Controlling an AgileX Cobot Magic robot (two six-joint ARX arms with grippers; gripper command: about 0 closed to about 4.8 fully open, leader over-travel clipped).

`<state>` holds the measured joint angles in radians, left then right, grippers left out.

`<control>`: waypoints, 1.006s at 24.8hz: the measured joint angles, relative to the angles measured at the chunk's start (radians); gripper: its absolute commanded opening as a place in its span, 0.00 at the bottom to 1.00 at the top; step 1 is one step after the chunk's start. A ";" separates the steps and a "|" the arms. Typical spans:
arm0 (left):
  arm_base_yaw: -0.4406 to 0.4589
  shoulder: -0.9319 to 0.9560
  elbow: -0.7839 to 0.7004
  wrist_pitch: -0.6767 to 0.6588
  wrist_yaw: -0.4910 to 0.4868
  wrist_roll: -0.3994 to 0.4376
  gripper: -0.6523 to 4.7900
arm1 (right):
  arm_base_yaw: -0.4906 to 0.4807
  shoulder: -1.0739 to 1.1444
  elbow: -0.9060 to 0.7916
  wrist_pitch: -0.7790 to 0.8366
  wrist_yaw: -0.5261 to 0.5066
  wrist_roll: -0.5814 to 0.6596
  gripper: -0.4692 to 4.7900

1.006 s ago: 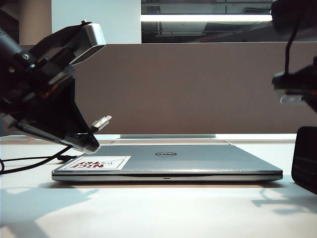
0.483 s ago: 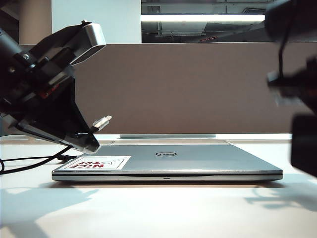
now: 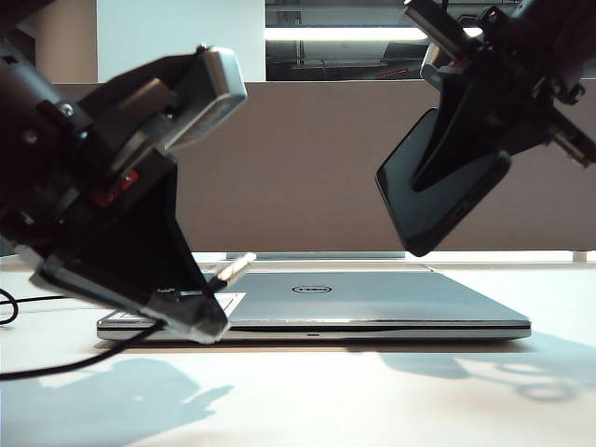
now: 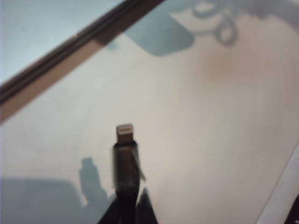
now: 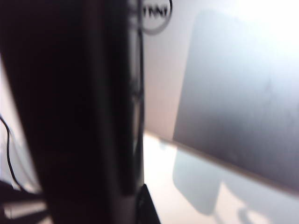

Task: Pick up the charging cable and the phone, plug the charging cable into the charging port on the phone, and finally place them back on the table.

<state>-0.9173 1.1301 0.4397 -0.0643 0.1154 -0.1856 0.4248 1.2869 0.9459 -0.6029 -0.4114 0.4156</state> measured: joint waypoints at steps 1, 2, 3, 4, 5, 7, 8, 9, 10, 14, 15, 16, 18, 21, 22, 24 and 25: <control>-0.004 0.004 0.000 0.000 0.000 -0.018 0.11 | -0.001 0.000 -0.012 0.034 -0.005 0.005 0.08; -0.011 0.007 0.000 0.000 0.000 -0.037 0.11 | -0.003 0.000 -0.023 0.065 -0.014 0.011 0.08; -0.018 0.008 0.000 0.000 -0.002 -0.049 0.11 | -0.003 0.000 -0.040 0.110 -0.033 0.030 0.08; -0.025 0.009 0.000 0.000 -0.002 -0.061 0.11 | -0.003 0.000 -0.054 0.146 -0.051 0.048 0.08; -0.033 0.009 0.000 0.000 -0.002 -0.074 0.11 | -0.003 0.000 -0.075 0.198 -0.078 0.076 0.08; -0.039 0.009 0.000 0.000 0.000 -0.095 0.11 | -0.002 0.000 -0.122 0.312 -0.126 0.135 0.08; -0.042 0.009 0.000 0.000 -0.001 -0.122 0.11 | -0.002 0.000 -0.174 0.427 -0.158 0.196 0.08; -0.042 0.009 0.000 0.001 0.000 -0.137 0.11 | -0.002 0.000 -0.193 0.470 -0.166 0.220 0.08; -0.042 0.009 0.000 0.000 0.000 -0.151 0.11 | -0.002 0.001 -0.218 0.524 -0.174 0.250 0.08; -0.042 0.009 0.000 0.011 0.000 -0.201 0.11 | -0.003 0.000 -0.307 0.706 -0.180 0.332 0.08; -0.042 0.009 0.000 0.021 0.000 -0.212 0.11 | -0.003 0.001 -0.322 0.736 -0.180 0.349 0.08; -0.042 0.009 0.000 0.045 0.000 -0.236 0.11 | -0.003 0.008 -0.356 0.809 -0.184 0.386 0.08; -0.042 0.009 0.000 0.064 0.000 -0.257 0.11 | -0.003 0.021 -0.373 0.855 -0.184 0.415 0.08; -0.042 0.017 0.000 0.091 0.000 -0.284 0.11 | -0.003 0.044 -0.399 0.941 -0.184 0.466 0.08; -0.042 0.024 0.000 0.098 0.000 -0.288 0.11 | -0.002 0.056 -0.407 0.982 -0.184 0.491 0.08; -0.042 0.053 0.000 0.104 0.000 -0.306 0.11 | -0.002 0.089 -0.420 1.066 -0.186 0.551 0.08; -0.042 0.063 0.000 0.106 0.000 -0.315 0.11 | -0.002 0.098 -0.421 1.080 -0.186 0.564 0.08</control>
<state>-0.9596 1.1934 0.4397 0.0414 0.1158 -0.5011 0.4229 1.3846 0.5247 0.4770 -0.5976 0.9794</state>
